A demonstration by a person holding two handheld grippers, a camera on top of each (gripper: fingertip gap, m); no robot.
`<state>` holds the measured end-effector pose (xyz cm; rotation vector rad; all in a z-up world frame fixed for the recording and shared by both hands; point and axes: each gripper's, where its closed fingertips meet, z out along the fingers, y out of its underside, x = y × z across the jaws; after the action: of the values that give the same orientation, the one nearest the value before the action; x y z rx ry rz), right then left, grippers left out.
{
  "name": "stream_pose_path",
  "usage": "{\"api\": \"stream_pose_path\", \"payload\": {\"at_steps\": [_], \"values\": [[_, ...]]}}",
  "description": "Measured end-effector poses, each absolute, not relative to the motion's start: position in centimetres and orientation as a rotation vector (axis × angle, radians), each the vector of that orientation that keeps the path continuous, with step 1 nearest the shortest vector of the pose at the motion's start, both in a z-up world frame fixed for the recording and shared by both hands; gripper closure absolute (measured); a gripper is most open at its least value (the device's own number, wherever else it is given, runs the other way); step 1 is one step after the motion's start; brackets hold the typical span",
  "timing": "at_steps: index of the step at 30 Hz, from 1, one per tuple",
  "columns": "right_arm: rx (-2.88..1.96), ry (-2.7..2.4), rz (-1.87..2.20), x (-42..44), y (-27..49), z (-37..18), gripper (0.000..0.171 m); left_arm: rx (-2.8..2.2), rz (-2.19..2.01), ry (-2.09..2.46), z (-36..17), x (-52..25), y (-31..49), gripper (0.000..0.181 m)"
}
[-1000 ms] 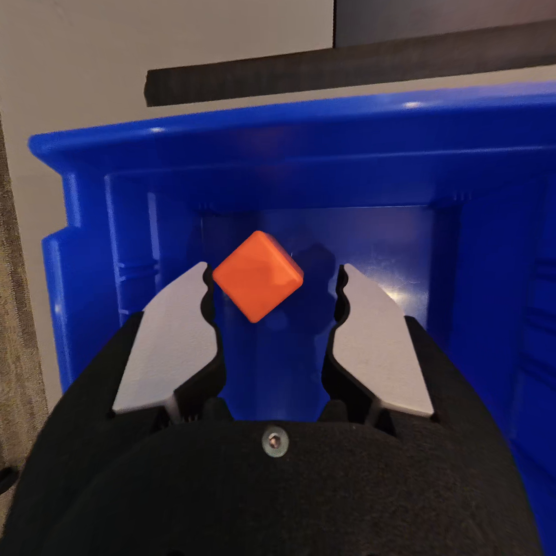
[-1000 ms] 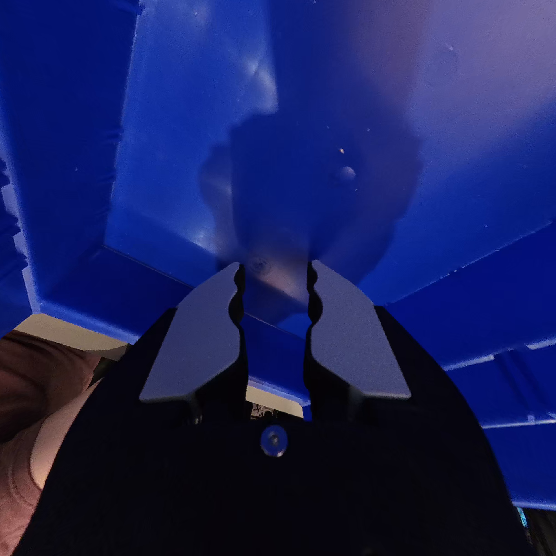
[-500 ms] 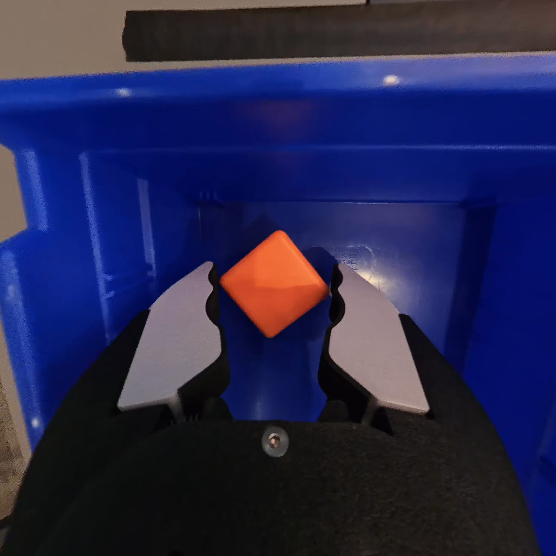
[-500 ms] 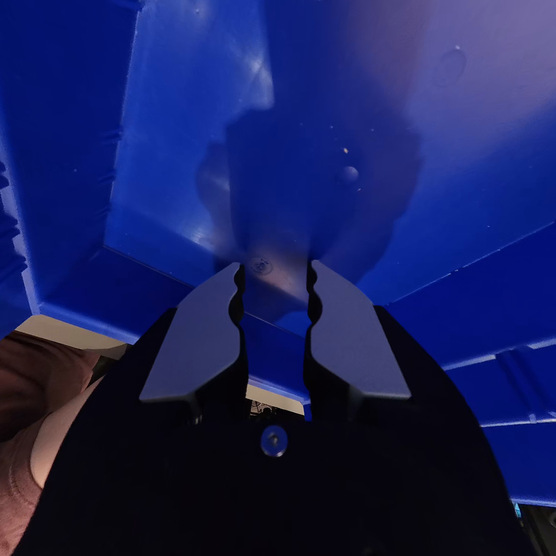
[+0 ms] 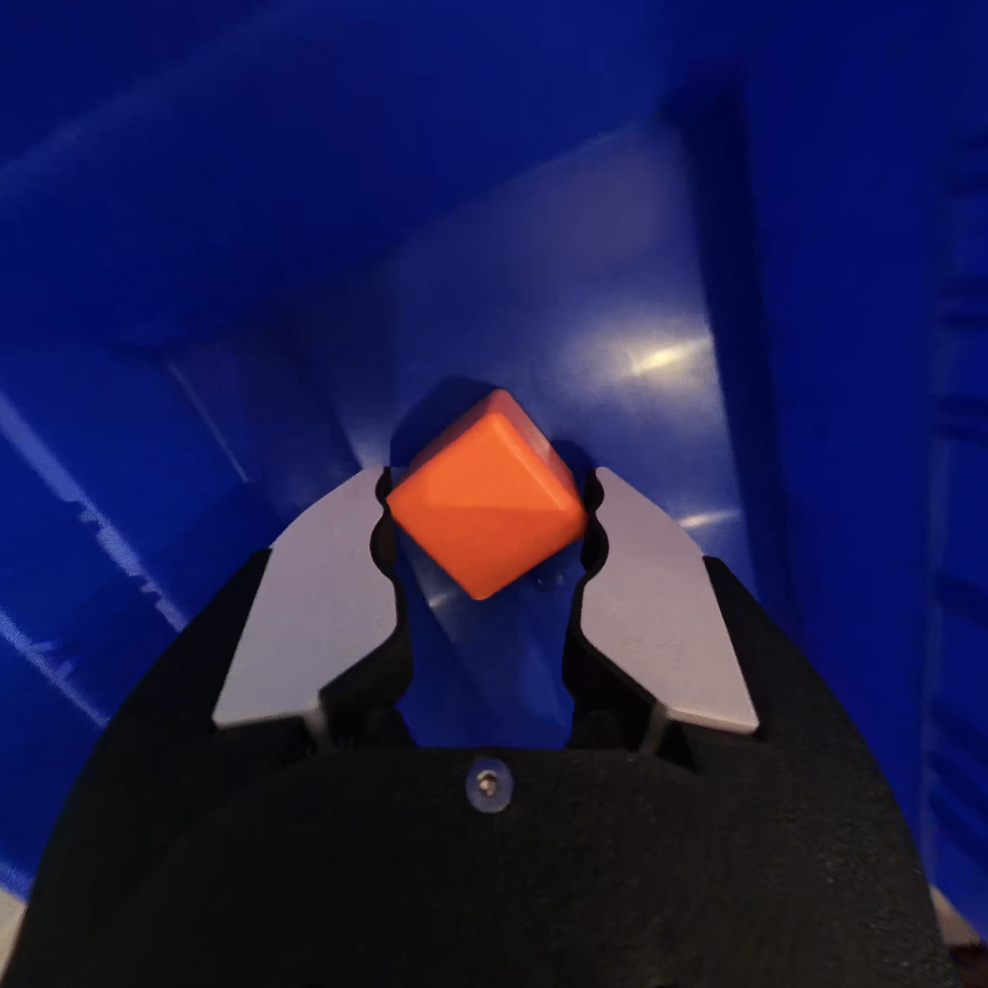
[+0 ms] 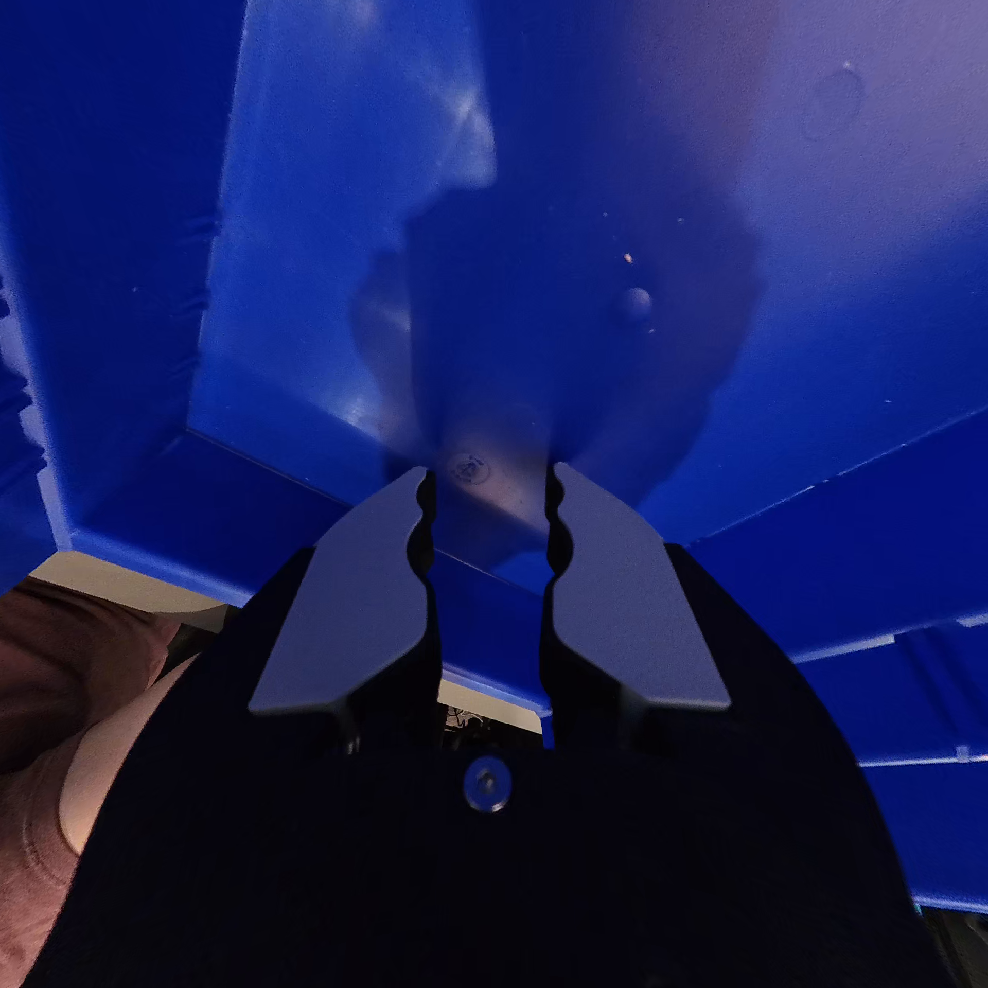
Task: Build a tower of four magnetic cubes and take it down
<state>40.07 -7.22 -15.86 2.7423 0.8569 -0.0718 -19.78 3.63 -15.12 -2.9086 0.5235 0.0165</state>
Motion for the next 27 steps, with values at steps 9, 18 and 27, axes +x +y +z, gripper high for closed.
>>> {"api": "stream_pose_path", "payload": {"at_steps": [9,18,27], "values": [[2.730,0.861,-0.077,40.0,-7.5,-15.9,0.130,-2.989,-0.152,0.138,-14.6,-18.7,3.3,0.108],[2.722,0.856,-0.077,40.0,-7.6,-15.9,0.130,-3.030,0.129,0.131,-15.1,-18.8,3.4,0.120],[2.715,0.857,-0.070,40.0,-7.7,-15.9,0.130,-3.075,0.175,0.181,-15.2,-19.5,2.5,0.121]]}}
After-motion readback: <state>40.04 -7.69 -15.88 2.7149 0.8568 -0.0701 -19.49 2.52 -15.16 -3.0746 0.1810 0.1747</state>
